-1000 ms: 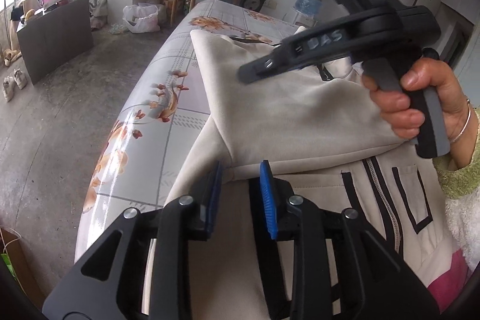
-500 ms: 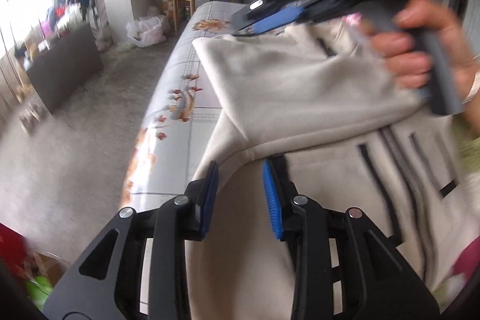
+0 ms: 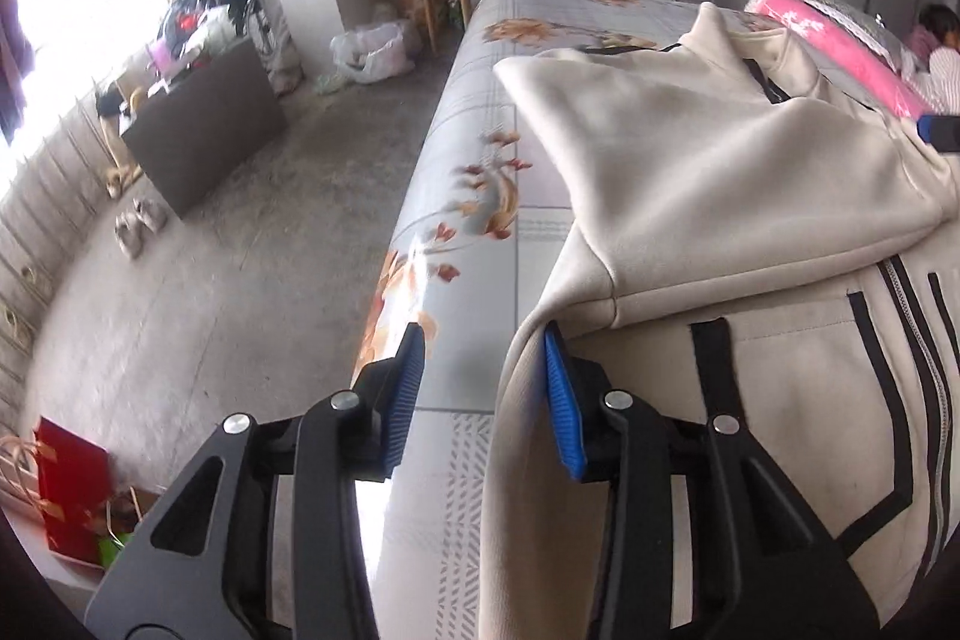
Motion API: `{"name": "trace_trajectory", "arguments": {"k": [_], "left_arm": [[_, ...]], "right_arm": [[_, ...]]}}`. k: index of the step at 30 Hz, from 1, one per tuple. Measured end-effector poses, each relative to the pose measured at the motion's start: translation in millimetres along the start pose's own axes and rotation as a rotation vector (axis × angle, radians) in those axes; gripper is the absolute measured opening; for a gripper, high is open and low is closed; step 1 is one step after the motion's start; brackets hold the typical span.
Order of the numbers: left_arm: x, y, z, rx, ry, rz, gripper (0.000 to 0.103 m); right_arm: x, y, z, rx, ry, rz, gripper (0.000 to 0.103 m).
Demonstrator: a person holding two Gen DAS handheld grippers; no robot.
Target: Fold large clothes
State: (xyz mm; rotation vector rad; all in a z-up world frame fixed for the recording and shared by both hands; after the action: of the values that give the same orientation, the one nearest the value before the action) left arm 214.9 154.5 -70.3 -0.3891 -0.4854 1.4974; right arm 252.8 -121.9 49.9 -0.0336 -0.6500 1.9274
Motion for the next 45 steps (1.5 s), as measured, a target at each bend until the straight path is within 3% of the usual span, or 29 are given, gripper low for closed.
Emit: {"name": "trace_trajectory", "arguments": {"k": [5,8,11,13,18,22,25,30,34,39,45], "left_arm": [[4,4,0,0.007,0.011,0.032,0.039],[10,9,5,0.034,0.056,0.064,0.04],[17,14,29,0.033,0.106,0.09,0.039],[19,10,54,-0.013,0.108,0.092,0.041],[-4,-28,85,-0.085,0.233,0.101,0.045],[-45,-75,49,-0.032,0.338,0.1,0.045],[-66,-105,-4,0.034,0.31,0.098,0.045],[-73,-129,-75,0.109,0.18,0.086,0.044],[-66,-133,-77,0.083,0.166,0.095,0.042],[-64,-132,-77,0.056,0.152,0.085,0.042],[-66,-137,-80,0.041,0.108,0.072,0.042]], "right_arm": [[4,-4,-32,0.036,0.028,0.035,0.041],[2,1,-51,0.072,0.115,0.056,0.04],[-13,18,-65,0.144,0.128,0.014,0.041],[-21,26,-58,0.133,0.122,0.007,0.04],[-58,17,-26,0.04,0.176,-0.047,0.041],[-94,17,-31,0.055,0.235,-0.106,0.04],[-107,34,-38,0.101,0.265,-0.1,0.04],[-107,57,-31,0.128,0.27,-0.047,0.036],[-104,56,-22,0.185,0.277,-0.052,0.035],[-84,20,-18,0.095,0.26,0.001,0.036],[-41,-33,-60,0.027,0.163,0.077,0.037]]}}
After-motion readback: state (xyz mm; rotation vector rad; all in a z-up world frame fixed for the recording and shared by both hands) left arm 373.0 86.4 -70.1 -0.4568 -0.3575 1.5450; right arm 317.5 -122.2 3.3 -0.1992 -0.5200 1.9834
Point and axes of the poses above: each gripper's, at about its wrist camera, not at the fingertips, and z roughly against the way its jaws point, x to its left, y to its underside, the point moved 6 cm from there along -z, roughly the way its jaws point, and after that the axes turned 7 degrees about x, right-handed, at the moved point
